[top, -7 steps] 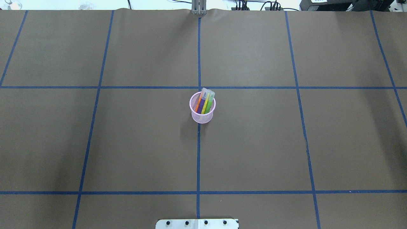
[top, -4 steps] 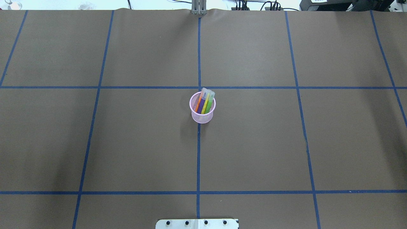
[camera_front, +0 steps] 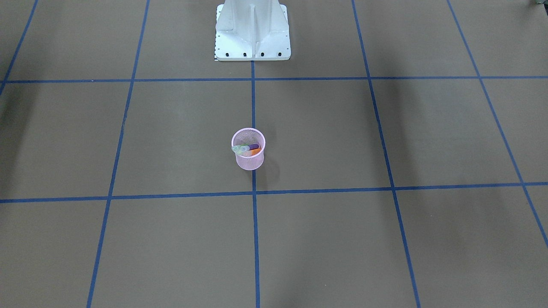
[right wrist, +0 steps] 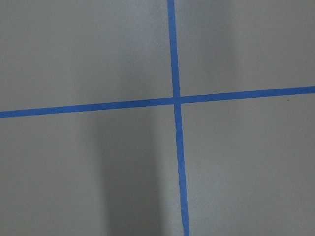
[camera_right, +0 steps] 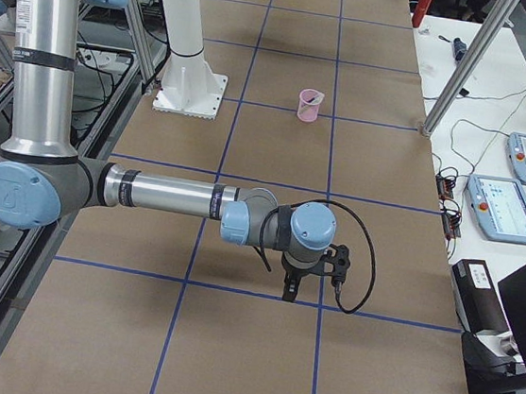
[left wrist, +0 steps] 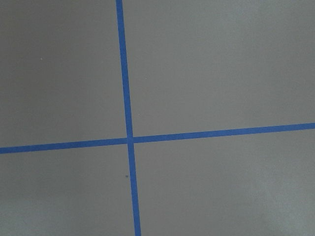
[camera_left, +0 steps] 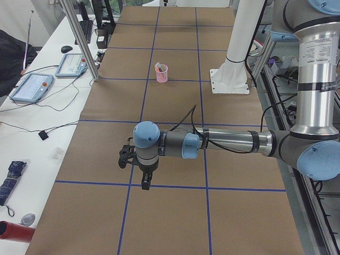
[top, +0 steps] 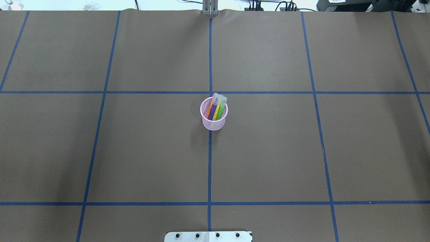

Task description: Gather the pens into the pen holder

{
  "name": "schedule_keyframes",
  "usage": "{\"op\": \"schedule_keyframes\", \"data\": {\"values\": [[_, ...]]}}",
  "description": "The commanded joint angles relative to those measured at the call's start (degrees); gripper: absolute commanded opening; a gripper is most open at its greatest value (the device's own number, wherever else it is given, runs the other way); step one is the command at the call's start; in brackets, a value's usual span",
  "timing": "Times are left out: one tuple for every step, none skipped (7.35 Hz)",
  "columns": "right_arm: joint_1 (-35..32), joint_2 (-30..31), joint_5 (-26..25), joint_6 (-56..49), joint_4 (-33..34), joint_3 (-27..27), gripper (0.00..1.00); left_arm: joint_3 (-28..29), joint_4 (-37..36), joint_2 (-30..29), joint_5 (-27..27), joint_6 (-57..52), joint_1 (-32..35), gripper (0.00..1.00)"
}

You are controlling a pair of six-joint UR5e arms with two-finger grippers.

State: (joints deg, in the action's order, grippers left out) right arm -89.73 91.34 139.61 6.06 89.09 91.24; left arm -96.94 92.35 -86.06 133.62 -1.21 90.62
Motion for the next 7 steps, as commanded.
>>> {"op": "schedule_keyframes", "data": {"values": [[0.0, 0.9, 0.2, 0.0, -0.1, 0.4, 1.00, 0.0, -0.2, -0.8, 0.0, 0.2, -0.1, 1.00], [0.0, 0.9, 0.2, 0.0, -0.1, 0.4, 1.00, 0.1, -0.2, -1.1, 0.0, 0.1, -0.2, 1.00], [0.0, 0.9, 0.2, 0.0, -0.1, 0.4, 1.00, 0.6, -0.2, -1.7, 0.0, 0.1, -0.2, 1.00], [0.0, 0.8, 0.1, 0.0, -0.1, 0.4, 1.00, 1.1, -0.2, -1.8, 0.0, 0.1, -0.2, 1.00], [0.0, 0.8, 0.1, 0.0, -0.1, 0.4, 1.00, 1.2, -0.2, -2.0, 0.0, 0.1, -0.2, 1.00], [0.0, 0.8, 0.1, 0.0, -0.1, 0.4, 1.00, 1.3, -0.2, -2.1, 0.0, 0.1, -0.2, 1.00], [0.0, 0.8, 0.1, 0.0, -0.1, 0.4, 1.00, 1.3, -0.2, -2.1, 0.0, 0.1, -0.2, 1.00]]}}
